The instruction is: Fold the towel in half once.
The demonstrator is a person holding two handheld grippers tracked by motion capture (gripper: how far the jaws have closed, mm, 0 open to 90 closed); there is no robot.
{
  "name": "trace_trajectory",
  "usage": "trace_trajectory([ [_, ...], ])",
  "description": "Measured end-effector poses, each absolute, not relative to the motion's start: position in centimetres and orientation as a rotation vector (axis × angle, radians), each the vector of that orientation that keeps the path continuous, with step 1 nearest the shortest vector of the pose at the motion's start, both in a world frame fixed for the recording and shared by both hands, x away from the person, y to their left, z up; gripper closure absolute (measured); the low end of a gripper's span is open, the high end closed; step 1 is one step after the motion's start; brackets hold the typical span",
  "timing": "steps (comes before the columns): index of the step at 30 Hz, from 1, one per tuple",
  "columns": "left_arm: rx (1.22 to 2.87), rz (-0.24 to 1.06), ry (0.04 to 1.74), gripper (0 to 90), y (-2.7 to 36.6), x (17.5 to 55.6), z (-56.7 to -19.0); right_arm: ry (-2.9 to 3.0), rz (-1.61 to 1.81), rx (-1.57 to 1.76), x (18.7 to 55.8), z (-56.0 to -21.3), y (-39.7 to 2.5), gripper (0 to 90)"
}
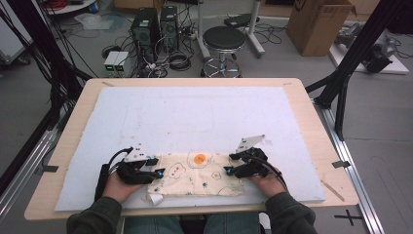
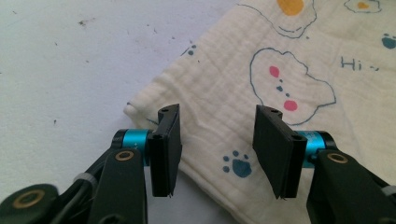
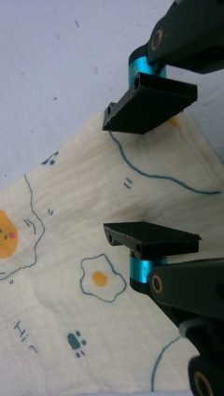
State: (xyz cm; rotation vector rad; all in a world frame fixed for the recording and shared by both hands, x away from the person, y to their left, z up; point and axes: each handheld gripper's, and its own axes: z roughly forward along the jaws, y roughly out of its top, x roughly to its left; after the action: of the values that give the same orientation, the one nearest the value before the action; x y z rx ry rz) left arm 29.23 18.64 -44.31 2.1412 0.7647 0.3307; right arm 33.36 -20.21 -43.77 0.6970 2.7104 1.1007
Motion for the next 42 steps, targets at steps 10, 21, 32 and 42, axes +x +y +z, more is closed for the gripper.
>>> trace_trajectory([
  [10, 2.148, 0.354, 0.746, 48.4, 18.8, 28.8, -44.5, 2.691, 1.103, 0.658, 32.8, -43.9, -21.1, 40.6],
  [21, 2.127, 0.351, 0.753, 43.1, 18.9, 28.9, -44.3, 2.700, 1.125, 0.680, 32.9, -43.9, -21.0, 38.0],
  [32, 2.057, 0.363, 0.776, 40.4, 19.8, 28.8, -43.3, 2.632, 1.231, 0.735, 32.8, -42.9, -21.6, 32.7],
  [42, 2.004, 0.389, 0.769, 40.4, 20.2, 28.6, -42.2, 2.583, 1.296, 0.753, 32.6, -42.0, -21.7, 29.6],
])
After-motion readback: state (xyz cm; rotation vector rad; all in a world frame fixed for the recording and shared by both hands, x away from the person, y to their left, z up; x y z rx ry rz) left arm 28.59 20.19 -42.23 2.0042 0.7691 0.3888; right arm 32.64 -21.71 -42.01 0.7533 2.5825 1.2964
